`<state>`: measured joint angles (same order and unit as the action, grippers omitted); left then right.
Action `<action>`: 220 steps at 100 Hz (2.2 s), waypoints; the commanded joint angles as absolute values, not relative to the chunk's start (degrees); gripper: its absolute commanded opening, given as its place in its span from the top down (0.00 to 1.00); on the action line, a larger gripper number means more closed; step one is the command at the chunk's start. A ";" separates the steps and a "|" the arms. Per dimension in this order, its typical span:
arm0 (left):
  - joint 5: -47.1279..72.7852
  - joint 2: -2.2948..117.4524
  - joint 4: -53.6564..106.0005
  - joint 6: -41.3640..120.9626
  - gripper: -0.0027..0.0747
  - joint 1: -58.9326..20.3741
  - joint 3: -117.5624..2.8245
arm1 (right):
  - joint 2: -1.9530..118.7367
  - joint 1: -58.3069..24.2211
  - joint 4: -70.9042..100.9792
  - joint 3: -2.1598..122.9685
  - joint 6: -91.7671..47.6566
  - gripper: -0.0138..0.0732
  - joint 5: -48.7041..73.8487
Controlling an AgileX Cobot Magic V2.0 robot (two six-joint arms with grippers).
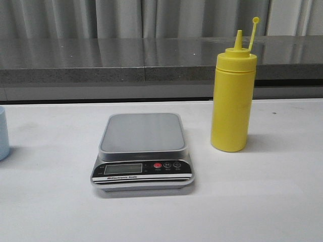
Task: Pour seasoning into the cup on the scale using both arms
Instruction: 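Move the left gripper down over the light blue cup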
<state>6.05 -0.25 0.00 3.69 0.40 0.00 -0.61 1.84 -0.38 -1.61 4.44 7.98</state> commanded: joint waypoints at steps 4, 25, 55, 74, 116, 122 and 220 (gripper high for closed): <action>1.06 -1.93 0.00 3.22 0.99 0.37 2.34 | -1.75 2.14 -0.69 -0.38 4.27 0.92 3.49; 1.06 -1.93 0.00 3.22 0.99 0.37 2.34 | -1.75 2.14 -0.69 -0.38 4.27 0.92 3.49; 2.57 -1.31 1.62 3.22 0.99 0.37 -0.15 | -1.75 2.14 -0.69 -0.38 4.27 0.92 3.49; 5.23 5.99 6.55 3.22 0.99 0.37 -5.17 | -1.75 2.14 -0.69 -0.38 4.27 0.92 3.49; 10.42 37.58 11.53 3.22 0.99 0.37 -26.65 | -1.75 2.14 -0.69 -0.38 4.27 0.92 3.49; 12.29 42.35 11.40 3.22 0.99 0.37 -30.09 | -1.75 2.14 -0.69 -0.38 4.27 0.92 3.49; 34.01 80.23 3.54 0.76 0.76 0.37 -59.03 | -1.75 2.14 -0.69 -0.38 4.27 0.92 3.49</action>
<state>36.92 81.85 3.43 1.54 0.40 -57.06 -0.61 1.84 -0.38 -1.61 4.44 7.98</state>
